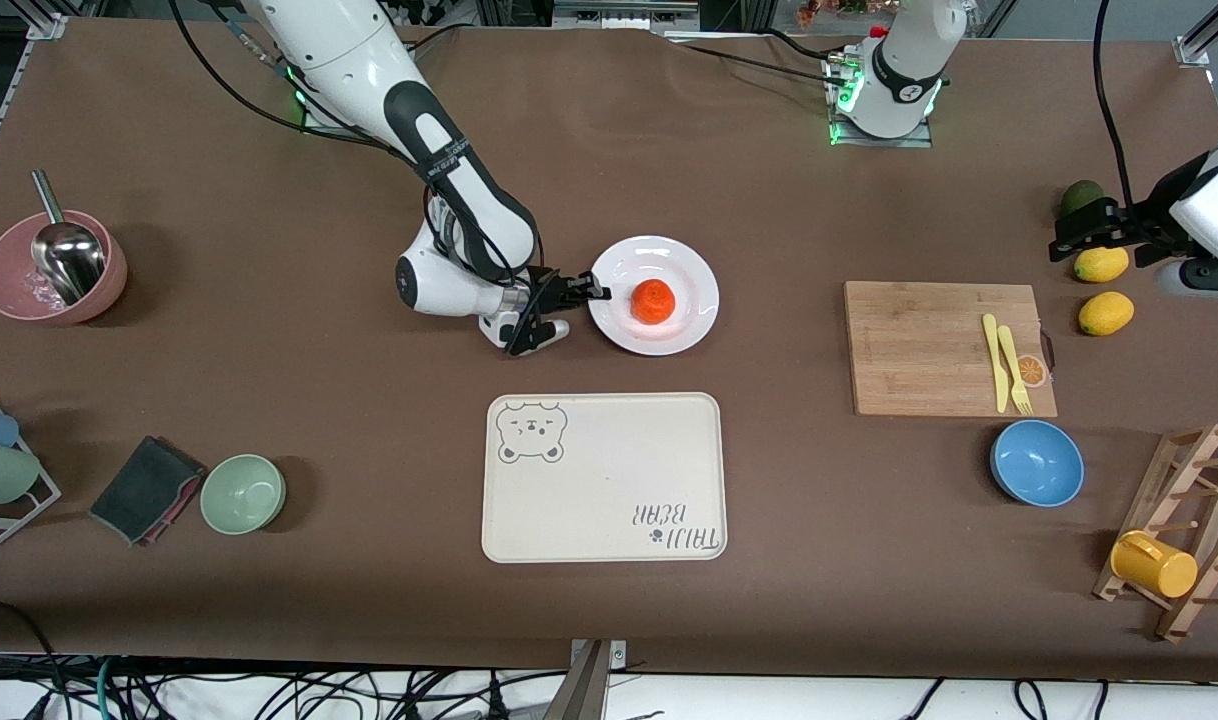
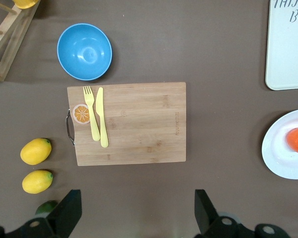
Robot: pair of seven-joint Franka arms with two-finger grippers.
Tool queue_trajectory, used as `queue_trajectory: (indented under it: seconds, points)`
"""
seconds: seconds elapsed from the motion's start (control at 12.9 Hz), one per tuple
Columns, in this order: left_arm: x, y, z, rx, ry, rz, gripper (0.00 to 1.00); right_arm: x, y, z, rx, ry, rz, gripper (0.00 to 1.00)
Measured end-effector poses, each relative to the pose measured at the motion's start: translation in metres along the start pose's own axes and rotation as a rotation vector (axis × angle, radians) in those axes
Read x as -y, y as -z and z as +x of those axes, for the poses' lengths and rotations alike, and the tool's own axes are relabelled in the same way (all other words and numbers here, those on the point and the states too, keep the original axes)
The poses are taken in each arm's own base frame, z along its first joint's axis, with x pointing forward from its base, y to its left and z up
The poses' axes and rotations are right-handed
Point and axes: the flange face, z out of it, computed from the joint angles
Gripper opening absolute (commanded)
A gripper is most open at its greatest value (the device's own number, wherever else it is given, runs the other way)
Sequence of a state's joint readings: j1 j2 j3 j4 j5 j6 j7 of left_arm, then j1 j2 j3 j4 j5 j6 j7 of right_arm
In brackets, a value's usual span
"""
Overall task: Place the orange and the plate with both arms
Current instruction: 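Slide the plate with the right gripper onto the bear tray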
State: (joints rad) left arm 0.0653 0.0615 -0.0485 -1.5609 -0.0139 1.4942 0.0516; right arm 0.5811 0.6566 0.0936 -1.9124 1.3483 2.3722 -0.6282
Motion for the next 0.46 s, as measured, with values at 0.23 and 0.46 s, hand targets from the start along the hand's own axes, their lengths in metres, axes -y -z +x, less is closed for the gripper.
queue_trajectory:
  seconds: [0.23, 0.46]
  points:
    - [-0.001, 0.002, 0.000, -0.004, -0.003, 0.000, 1.00, 0.009, 0.025, 0.018, -0.046, -0.002, 0.012, 0.00]
    - [-0.002, 0.002, 0.000, -0.005, -0.004, 0.000, 1.00, 0.026, 0.080, 0.067, -0.144, -0.057, 0.076, 0.00]
